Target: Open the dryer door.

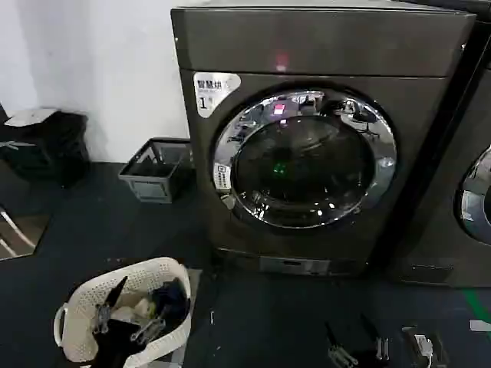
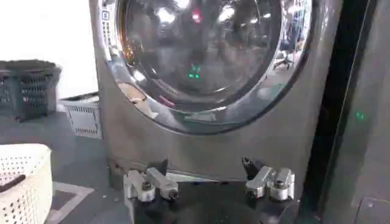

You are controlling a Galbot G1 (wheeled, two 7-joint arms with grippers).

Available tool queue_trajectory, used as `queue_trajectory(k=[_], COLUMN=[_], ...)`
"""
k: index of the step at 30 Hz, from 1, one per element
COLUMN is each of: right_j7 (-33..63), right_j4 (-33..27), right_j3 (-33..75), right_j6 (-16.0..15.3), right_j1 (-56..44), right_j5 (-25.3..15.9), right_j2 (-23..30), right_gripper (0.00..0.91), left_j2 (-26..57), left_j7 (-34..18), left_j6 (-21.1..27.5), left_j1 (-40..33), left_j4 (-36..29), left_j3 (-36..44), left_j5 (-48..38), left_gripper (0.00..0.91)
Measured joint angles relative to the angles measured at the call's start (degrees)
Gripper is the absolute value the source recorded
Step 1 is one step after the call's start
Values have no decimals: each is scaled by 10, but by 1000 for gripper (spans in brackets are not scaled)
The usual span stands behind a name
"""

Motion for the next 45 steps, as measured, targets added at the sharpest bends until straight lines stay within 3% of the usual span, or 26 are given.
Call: queue_trajectory(k=[6, 15, 23, 30, 37, 45], right_j7=[-41, -58, -69, -98, -112, -135], right_j4=[-13, -59, -128, -199, -281, -375], right_j3=[19, -12, -99, -193, -270, -339], right_j6=[-27, -41, -37, -38, -42, -14], right_j1=[61, 196, 340, 476, 587, 687], right_j5=[72, 155, 184, 201, 200, 173], right_j2=[-53, -186, -263, -274, -253, -212], right_gripper=[907, 907, 907, 907, 907, 907], left_j2=[0, 1, 1, 2, -2, -3], left_j7=[3, 5, 19, 27, 28, 35], left_j6=[5, 10, 12, 12, 12, 10], left_j1=[0, 4, 6, 11, 11, 13], left_j4=[-1, -6, 2, 0, 2, 0], left_j3=[1, 1, 2, -1, 0, 3], left_j5=[0, 2, -14, -18, -12, -10], left_gripper=[907, 907, 907, 907, 907, 907])
